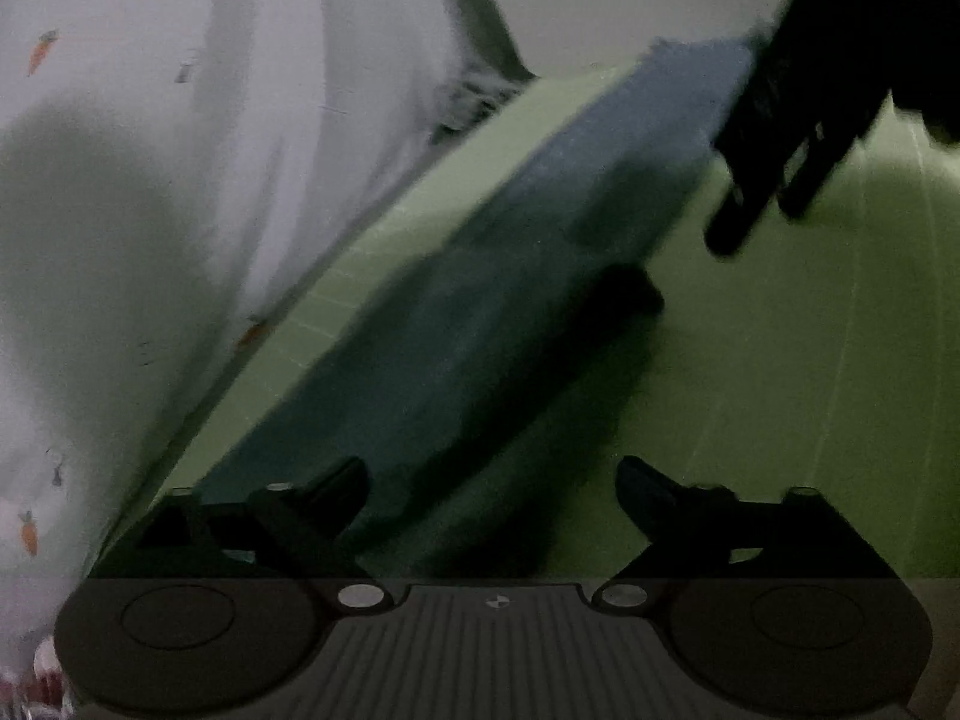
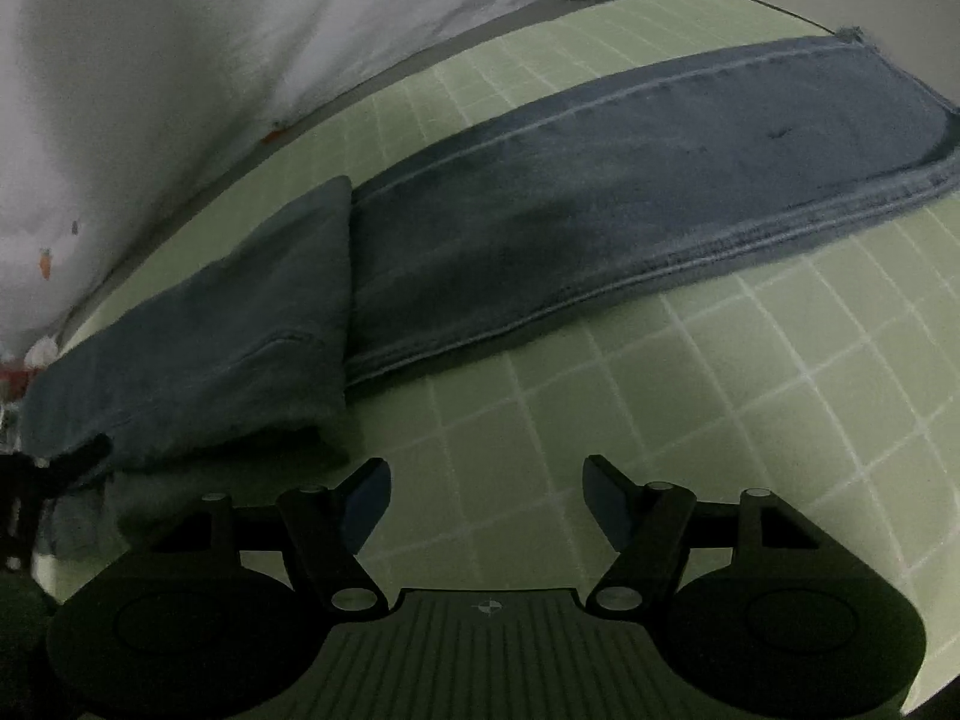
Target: Fold clothes
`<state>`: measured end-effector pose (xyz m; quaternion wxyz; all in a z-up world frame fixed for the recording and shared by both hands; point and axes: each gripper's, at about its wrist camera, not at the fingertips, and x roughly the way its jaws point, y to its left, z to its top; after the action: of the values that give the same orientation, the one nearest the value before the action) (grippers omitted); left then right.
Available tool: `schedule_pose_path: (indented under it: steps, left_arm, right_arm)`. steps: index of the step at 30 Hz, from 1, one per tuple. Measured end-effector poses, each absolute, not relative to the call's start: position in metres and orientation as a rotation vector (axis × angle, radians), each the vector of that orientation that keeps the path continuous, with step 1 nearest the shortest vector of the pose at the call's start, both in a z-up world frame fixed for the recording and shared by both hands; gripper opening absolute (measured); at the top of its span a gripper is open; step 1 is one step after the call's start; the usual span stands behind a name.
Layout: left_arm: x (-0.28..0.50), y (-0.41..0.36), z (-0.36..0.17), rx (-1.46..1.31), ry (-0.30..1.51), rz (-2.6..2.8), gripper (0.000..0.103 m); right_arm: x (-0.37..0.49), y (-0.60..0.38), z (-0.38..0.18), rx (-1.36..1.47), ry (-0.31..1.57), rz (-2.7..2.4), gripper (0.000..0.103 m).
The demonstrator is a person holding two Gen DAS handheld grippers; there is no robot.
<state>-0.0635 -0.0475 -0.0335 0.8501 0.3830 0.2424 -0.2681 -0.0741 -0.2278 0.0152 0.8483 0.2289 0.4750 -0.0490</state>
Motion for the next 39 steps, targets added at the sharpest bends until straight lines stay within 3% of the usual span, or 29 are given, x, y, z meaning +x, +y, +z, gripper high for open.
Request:
schedule_pose_path:
  steps: [1,2,5,7,10,12,14,15,20,22,24,30,39]
  left_arm:
    - [-0.063,-0.045,-0.034,0.801,0.485,-0.543,0.028]
    - [-0.059,-0.042,-0.031,0.761,0.479,-0.522,0.022]
    - [-0.042,-0.022,-0.011,0.521,0.564,-0.505,0.012]
    - [-0.018,0.006,0.01,0.206,0.661,-0.434,0.007]
    - [0.006,0.034,0.025,-0.067,0.704,-0.342,0.006]
    - [0.025,0.057,0.032,-0.24,0.73,-0.29,0.006]
    - [0.038,0.077,0.033,-0.359,0.755,-0.252,0.006]
    - [0.042,0.084,0.032,-0.395,0.766,-0.239,0.006]
    - [0.047,0.101,0.023,-0.499,0.822,-0.217,0.006]
    - [0.046,0.099,0.024,-0.5,0.823,-0.23,0.006]
    - [0.045,0.096,0.026,-0.465,0.819,-0.243,0.005]
    - [0.038,0.106,0.029,-0.476,0.819,-0.261,0.006]
    - [0.026,0.105,0.026,-0.446,0.92,-0.37,0.012]
  right_arm:
    - [-0.077,-0.224,0.016,0.483,0.998,-0.111,0.088]
    - [-0.08,-0.221,0.016,0.486,0.996,-0.116,0.088]
    - [-0.09,-0.213,0.019,0.497,0.985,-0.115,0.087]
    - [-0.095,-0.209,0.02,0.497,0.972,-0.109,0.082]
    - [-0.097,-0.202,0.023,0.498,0.963,-0.105,0.061]
    - [-0.094,-0.198,0.023,0.494,0.954,-0.085,0.04]
    - [-0.088,-0.192,0.024,0.475,0.948,-0.057,0.027]
    - [-0.083,-0.189,0.024,0.465,0.946,-0.042,0.026]
    - [-0.042,-0.175,0.03,0.461,0.904,0.045,0.027]
    - [-0.018,-0.171,0.033,0.457,0.876,0.067,0.037]
    - [0.003,-0.166,0.035,0.437,0.859,0.071,0.039]
    - [0.049,-0.145,0.009,0.358,0.997,0.177,0.041]
    - [-0.014,-0.122,0.009,0.061,1.056,0.456,0.042]
